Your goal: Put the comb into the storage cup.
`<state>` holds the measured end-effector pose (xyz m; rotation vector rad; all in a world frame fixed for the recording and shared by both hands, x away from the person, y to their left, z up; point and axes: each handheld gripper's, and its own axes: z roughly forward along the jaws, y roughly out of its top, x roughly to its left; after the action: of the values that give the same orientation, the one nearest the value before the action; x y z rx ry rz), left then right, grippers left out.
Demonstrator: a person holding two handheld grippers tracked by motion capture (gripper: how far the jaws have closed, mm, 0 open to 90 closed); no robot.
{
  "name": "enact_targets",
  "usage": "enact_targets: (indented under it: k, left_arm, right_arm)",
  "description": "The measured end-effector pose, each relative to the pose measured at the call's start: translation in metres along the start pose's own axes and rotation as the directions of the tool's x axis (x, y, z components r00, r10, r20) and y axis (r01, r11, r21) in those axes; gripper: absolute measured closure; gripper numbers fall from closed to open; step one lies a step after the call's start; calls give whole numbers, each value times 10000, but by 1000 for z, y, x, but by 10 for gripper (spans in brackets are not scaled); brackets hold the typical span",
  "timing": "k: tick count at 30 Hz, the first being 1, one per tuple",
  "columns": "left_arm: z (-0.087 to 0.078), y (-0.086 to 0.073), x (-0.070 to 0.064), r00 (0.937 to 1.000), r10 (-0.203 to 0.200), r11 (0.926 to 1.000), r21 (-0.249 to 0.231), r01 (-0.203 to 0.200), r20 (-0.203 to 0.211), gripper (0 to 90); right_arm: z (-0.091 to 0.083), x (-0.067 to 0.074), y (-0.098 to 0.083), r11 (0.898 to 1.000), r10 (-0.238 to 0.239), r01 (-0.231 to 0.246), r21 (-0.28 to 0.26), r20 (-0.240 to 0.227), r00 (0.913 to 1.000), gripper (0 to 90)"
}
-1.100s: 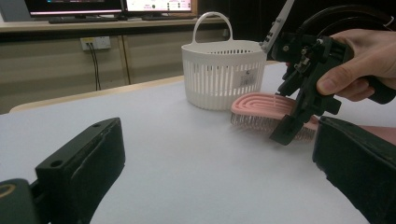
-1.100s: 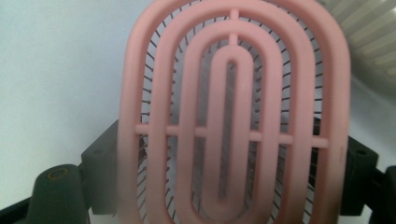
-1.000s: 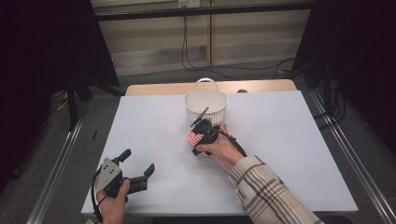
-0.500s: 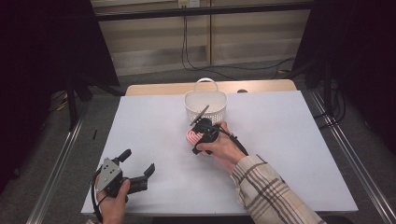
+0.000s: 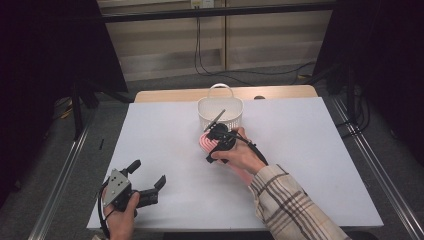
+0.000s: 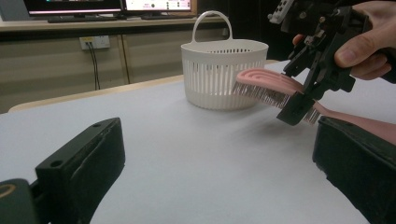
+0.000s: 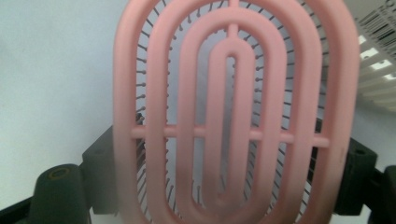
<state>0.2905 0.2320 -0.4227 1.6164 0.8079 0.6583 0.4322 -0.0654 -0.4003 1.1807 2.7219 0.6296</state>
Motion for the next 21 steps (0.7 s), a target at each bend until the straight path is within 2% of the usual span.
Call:
enact_targets:
  k: [21]
  left_arm:
    - [0, 0, 0, 10000, 22, 10000, 15, -22, -8, 25]
  right_arm:
    - [-20, -2, 1, 9995, -150, 151, -274, 48, 9999, 191]
